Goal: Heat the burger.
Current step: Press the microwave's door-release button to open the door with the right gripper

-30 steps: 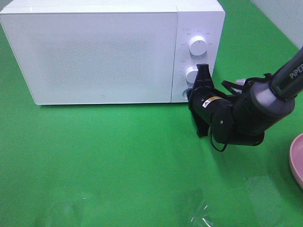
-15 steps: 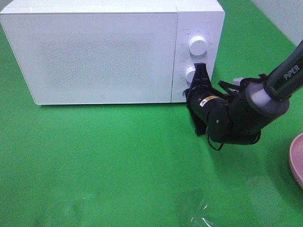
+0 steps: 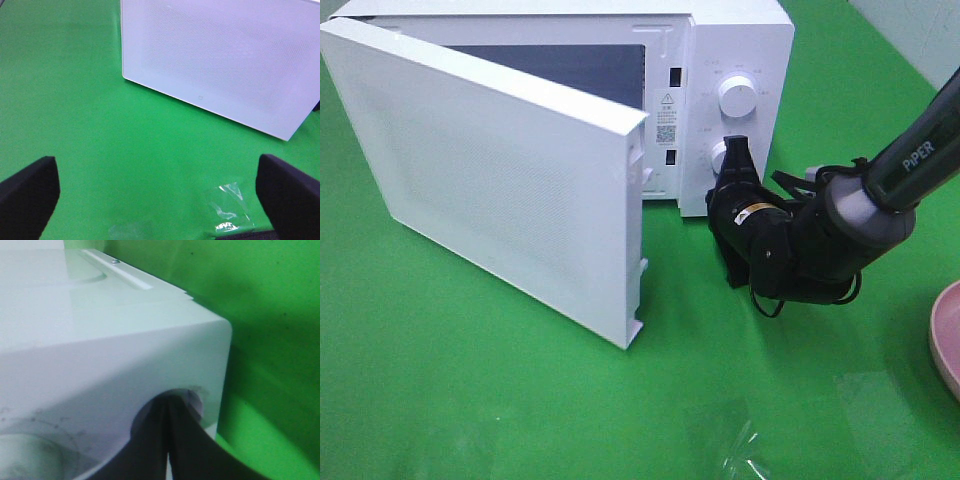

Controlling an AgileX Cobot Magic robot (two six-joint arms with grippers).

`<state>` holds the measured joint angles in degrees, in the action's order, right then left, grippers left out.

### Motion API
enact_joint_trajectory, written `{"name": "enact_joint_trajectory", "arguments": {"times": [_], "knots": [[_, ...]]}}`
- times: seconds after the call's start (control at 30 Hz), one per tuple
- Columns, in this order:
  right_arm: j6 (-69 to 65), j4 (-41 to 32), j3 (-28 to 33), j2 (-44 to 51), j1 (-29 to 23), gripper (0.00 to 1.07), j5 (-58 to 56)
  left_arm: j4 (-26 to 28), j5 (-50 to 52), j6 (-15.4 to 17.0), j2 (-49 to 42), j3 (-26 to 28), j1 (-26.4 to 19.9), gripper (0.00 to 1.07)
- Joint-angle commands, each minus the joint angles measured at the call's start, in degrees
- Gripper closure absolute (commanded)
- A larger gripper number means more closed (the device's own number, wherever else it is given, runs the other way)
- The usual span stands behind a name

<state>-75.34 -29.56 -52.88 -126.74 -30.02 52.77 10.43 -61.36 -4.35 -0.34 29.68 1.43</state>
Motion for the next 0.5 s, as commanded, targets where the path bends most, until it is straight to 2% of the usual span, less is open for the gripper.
{"name": "enact_joint_trajectory", "arguments": {"times": [0.03, 0.43, 0.5], "knots": [[0.5, 1.4, -5.6, 0.1, 2.8, 1.07, 11.8, 0.0, 0.0, 0.4, -0.3, -0.1, 0.3, 0.04], [-0.3, 1.8, -5.0, 0.8, 1.3, 1.07, 5.0, 0.0, 0.0, 0.4, -0.3, -0.1, 0.3, 0.04], [-0.3, 1.8, -2.8, 2.6, 1.3, 1.07, 2.3, 0.0, 0.0, 0.4, -0.3, -0.1, 0.3, 0.04]]}}
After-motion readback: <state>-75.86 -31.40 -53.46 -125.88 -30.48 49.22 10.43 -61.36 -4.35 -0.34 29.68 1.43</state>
